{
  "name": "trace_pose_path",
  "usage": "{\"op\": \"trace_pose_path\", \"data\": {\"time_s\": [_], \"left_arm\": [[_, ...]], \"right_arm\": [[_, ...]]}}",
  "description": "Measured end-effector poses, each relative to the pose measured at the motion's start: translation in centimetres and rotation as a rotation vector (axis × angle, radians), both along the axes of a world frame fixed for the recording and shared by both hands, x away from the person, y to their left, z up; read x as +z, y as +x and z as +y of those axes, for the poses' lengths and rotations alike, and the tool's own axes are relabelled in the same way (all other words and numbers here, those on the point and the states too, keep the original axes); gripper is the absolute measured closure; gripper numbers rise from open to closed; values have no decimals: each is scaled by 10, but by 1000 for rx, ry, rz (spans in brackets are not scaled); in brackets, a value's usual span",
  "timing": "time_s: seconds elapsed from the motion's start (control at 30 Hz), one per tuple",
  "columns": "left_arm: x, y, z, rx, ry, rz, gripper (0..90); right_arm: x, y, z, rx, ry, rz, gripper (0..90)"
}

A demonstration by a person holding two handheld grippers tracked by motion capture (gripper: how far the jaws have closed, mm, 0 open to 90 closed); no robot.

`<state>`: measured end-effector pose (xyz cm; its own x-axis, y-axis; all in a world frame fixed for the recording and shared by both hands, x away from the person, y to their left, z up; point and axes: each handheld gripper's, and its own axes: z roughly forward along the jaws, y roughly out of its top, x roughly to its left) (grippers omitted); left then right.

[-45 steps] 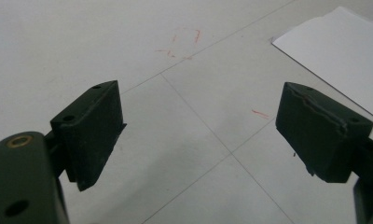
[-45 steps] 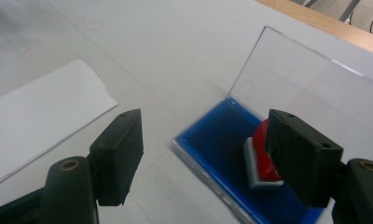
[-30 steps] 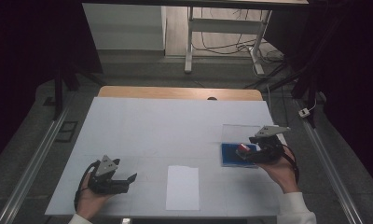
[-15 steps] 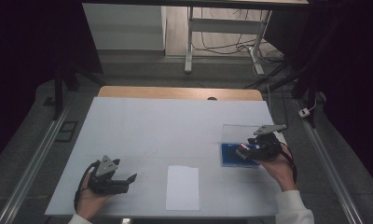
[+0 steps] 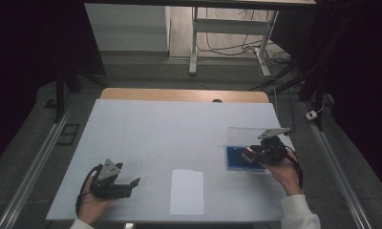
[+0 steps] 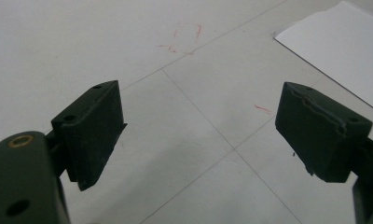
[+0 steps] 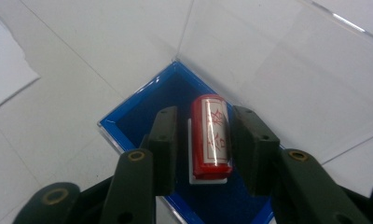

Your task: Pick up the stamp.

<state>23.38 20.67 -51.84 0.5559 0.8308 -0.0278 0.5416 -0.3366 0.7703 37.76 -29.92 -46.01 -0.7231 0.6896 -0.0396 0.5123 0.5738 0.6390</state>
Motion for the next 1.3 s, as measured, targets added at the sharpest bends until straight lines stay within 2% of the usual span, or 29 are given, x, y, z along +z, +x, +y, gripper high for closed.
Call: {"op": "trace_pose_path", "data": {"time_s": [0.17, 0.47, 0.6, 0.97, 1.0, 1.3], "left_arm": [[-1, 0, 0, 0, 3, 2, 154], [-1, -2, 1, -4, 12, -2, 155], [-1, -2, 2, 0, 8, -1, 156], [-2, -1, 1, -2, 12, 2, 156], [-2, -1, 1, -3, 12, 3, 156], [-3, 0, 1, -9, 13, 4, 157]], "right_arm": [[-1, 1, -1, -5, -13, 6, 689], [0, -1, 0, -6, -30, -6, 700], [1, -1, 1, 5, -16, -2, 701], [12, -8, 1, 28, -3, -62, 702], [16, -8, 0, 29, 13, -86, 702], [31, -16, 1, 21, 57, -137, 701]]}}
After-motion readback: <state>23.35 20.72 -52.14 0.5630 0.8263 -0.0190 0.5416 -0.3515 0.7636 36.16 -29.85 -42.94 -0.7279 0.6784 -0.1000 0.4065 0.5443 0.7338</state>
